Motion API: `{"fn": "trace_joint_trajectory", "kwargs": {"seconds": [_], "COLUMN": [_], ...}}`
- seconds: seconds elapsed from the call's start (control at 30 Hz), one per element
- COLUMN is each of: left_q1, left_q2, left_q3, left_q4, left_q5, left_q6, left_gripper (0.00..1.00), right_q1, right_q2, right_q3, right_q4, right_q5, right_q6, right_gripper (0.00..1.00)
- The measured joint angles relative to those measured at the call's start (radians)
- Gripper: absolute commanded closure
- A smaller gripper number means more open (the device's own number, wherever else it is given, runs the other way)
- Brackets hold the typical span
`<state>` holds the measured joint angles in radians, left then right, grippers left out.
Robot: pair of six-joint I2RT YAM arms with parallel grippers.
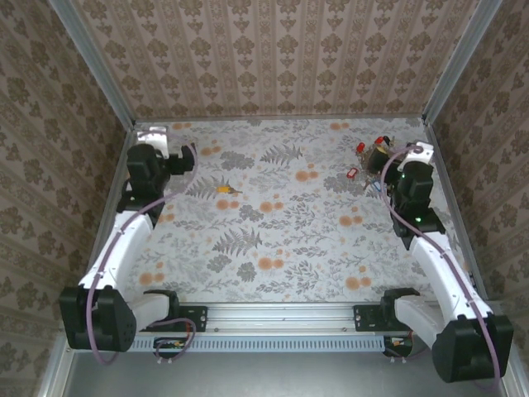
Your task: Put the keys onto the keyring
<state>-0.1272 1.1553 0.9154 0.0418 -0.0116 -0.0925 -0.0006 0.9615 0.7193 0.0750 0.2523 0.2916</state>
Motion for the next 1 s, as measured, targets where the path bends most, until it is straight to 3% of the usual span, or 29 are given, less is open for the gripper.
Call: {"fn": "trace_joint_trajectory", "kwargs": {"seconds": [0.13, 0.27, 0.5, 0.7, 1.0], "left_q1": [0.008, -0.024, -0.187, -0.282, -0.305], "left_q2": [0.079, 0.132, 0.172, 0.201, 0.201], "left_q3": [0.084, 0.043, 0.026, 0.029, 0.03], "left_q4": [-0.158, -0.248, -0.338, -0.366, -0.372], "left_q5": [0.108, 0.143, 0.141, 0.108, 0.04], "left_q6": [-0.022, -0.029, 0.023, 0.069, 0.094], "left_gripper": [0.0, 0.0, 0.0, 0.0, 0.0], "right_q1": [-0.102, -0.121, -0.232, -0.253, -0.317], "right_q2": [0.12, 0.342, 0.605, 0.793, 1.039], "right_q3": [0.151, 0.352, 0.509, 0.664, 0.885], "right_q4": [-0.253, -0.504, -0.74, -0.79, -0.785], "right_q5": [-0.059, -0.106, -0.168, -0.183, -0.241], "right_q6": [0.088, 0.117, 0.14, 0.142, 0.11], "right_gripper": [0.03, 0.11, 0.22, 0.28, 0.43]}}
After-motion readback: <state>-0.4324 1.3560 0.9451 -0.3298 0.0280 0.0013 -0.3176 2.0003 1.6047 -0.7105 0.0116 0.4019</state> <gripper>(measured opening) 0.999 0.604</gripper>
